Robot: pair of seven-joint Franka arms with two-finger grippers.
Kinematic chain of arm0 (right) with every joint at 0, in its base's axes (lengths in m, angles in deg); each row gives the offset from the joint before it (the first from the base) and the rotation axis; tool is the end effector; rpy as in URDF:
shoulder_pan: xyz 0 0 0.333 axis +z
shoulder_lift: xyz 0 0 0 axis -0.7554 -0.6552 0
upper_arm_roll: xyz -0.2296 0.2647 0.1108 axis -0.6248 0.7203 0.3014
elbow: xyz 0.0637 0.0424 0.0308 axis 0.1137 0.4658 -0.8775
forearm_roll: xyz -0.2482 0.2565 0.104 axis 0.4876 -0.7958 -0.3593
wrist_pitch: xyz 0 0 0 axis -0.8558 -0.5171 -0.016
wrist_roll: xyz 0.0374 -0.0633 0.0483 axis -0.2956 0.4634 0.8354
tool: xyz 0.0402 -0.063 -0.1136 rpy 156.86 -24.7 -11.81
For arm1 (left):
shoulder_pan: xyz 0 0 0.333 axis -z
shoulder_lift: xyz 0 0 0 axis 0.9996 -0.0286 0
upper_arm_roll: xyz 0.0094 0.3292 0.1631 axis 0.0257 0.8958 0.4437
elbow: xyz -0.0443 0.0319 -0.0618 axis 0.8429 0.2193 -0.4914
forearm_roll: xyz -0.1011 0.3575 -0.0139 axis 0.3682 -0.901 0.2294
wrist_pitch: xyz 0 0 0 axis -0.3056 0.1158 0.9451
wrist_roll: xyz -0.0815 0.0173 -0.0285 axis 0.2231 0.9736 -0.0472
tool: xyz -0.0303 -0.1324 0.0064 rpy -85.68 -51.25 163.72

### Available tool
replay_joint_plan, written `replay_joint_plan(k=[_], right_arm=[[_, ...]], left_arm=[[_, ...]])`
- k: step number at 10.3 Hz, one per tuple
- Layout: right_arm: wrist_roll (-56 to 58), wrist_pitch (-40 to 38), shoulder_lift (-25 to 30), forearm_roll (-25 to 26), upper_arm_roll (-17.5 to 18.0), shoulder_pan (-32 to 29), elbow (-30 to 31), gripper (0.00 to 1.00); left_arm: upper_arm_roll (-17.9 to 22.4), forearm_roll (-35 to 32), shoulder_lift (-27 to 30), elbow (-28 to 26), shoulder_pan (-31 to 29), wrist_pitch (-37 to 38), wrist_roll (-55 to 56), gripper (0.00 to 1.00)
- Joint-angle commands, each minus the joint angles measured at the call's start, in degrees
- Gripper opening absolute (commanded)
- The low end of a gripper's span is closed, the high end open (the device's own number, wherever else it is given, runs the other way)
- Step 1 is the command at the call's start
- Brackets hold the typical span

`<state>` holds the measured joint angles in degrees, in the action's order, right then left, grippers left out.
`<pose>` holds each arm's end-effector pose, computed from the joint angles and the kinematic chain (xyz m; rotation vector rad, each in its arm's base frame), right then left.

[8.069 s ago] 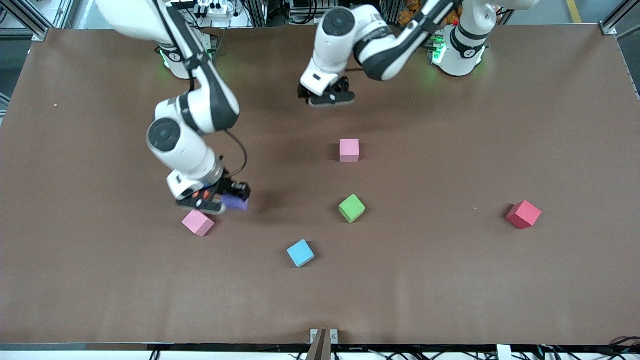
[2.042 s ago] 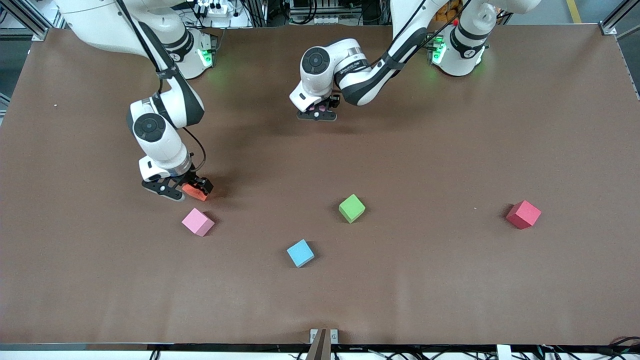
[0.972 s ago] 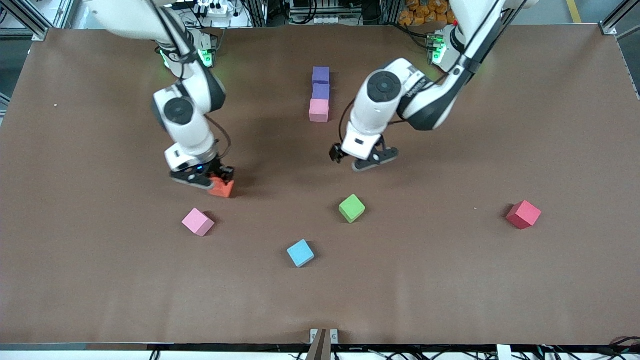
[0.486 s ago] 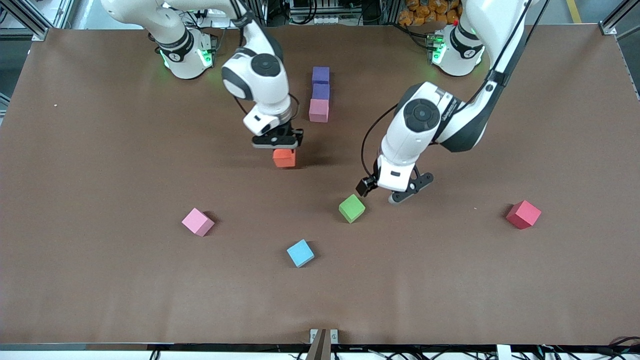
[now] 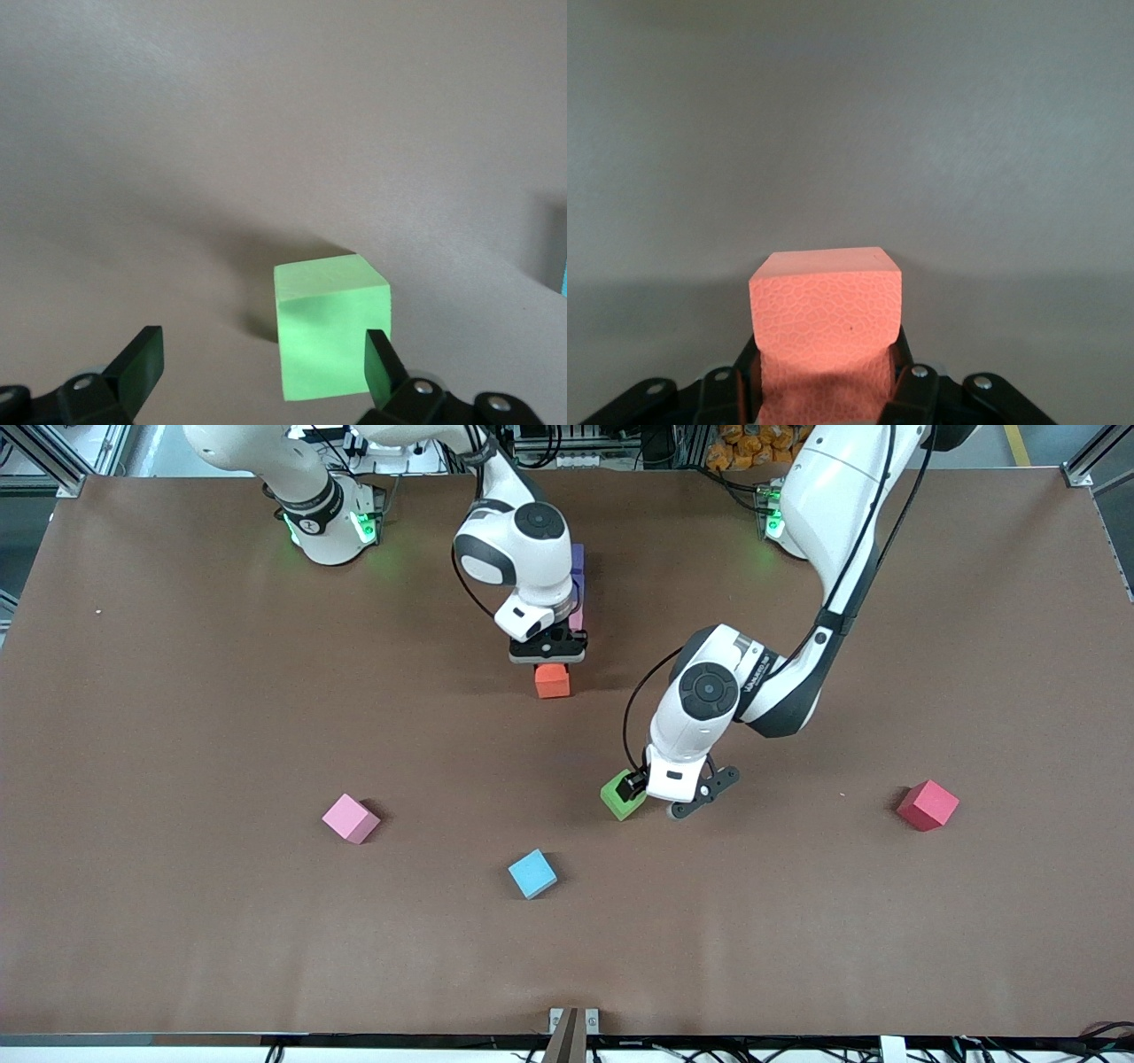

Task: Arrange blocks into number 1
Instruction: 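Place the orange cube below pink with the right gripper while the left grasps green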

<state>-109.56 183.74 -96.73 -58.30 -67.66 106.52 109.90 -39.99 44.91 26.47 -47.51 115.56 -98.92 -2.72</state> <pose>0.3309 0.5068 0.2617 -3.1265 -0.0024 -0.2351 0.6011 -0.3883 0.2767 2.9027 0.9001 0.0136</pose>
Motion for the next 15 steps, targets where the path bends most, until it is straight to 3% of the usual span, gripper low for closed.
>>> replay_joint_plan(k=[1,7,8,9,14,15], right_arm=[[-3.11,-0.82,0.10,-0.39,0.51,2.31,0.13,0.46],[-5.93,-1.53,0.28,-0.39,2.97,3.36,1.81,0.52],[-5.93,-1.53,0.37,-0.30,2.97,3.28,1.90,0.63],[-6.10,-1.53,0.63,-0.39,2.97,2.93,2.16,1.00],[-5.93,-1.53,10.54,-0.04,5.43,-6.02,9.00,1.00],[-3.58,-1.44,13.35,0.22,5.61,-8.39,11.37,1.00]], left_arm=[[1.02,1.46,-2.53,3.75,1.45,1.01,-0.17,1.00],[3.65,5.24,-5.44,7.63,3.73,1.01,-2.10,1.00],[4.10,5.24,-6.58,8.50,4.17,1.01,-2.10,1.00],[4.10,5.24,-7.46,9.04,4.26,0.93,-2.19,1.00],[4.19,5.94,-8.69,8.87,5.40,0.93,-2.71,1.00],[4.19,5.60,-8.87,8.60,5.67,0.93,-5.50,0.76]])
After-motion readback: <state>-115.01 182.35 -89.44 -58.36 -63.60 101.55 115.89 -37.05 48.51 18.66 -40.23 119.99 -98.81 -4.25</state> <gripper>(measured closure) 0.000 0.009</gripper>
